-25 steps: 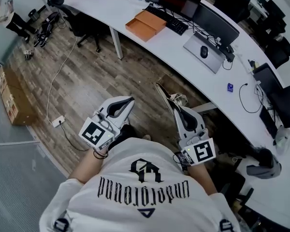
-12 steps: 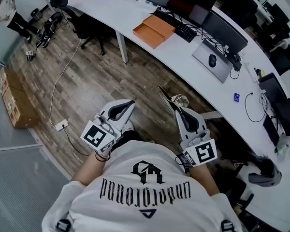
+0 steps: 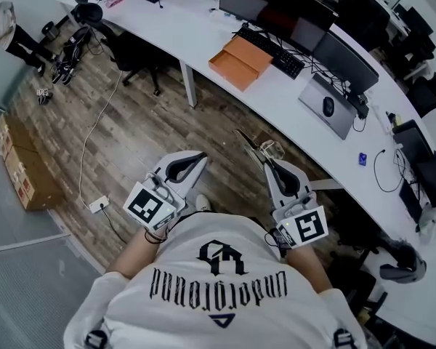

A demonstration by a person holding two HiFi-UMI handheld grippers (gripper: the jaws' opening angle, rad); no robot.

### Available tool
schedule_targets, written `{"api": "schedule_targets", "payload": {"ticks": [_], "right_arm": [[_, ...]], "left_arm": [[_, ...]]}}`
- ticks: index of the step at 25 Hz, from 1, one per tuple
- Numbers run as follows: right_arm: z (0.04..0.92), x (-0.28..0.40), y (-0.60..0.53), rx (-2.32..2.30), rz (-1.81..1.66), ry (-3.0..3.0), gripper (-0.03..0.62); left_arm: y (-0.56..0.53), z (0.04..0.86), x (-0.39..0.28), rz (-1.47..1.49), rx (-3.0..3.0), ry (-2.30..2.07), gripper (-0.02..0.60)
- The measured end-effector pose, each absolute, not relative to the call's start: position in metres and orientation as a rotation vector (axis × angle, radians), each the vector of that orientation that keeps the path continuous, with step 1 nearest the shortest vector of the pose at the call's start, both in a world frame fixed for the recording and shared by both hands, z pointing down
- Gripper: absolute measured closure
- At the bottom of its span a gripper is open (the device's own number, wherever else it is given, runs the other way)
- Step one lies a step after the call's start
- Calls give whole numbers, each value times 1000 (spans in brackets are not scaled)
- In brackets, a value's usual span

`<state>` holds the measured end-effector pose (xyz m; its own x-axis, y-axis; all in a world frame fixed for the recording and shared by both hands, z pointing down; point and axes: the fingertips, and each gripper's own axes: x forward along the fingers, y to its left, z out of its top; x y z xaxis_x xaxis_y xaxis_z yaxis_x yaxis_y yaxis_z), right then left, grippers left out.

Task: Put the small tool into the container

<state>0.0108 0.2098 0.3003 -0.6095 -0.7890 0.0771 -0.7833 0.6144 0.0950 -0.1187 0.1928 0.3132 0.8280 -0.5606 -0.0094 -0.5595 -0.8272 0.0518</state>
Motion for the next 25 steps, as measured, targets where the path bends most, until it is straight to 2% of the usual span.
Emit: {"api": "schedule_targets", "payload": {"ticks": [9,25], "right_arm": [[301,-24,178,1311,-40,-2742,568],[309,-18,112,1274,-35,-2765,568]], "left_arm": [[167,316,-154,-30,2947,-902,569],[111,326,-156,2,2909,-980,569]]}}
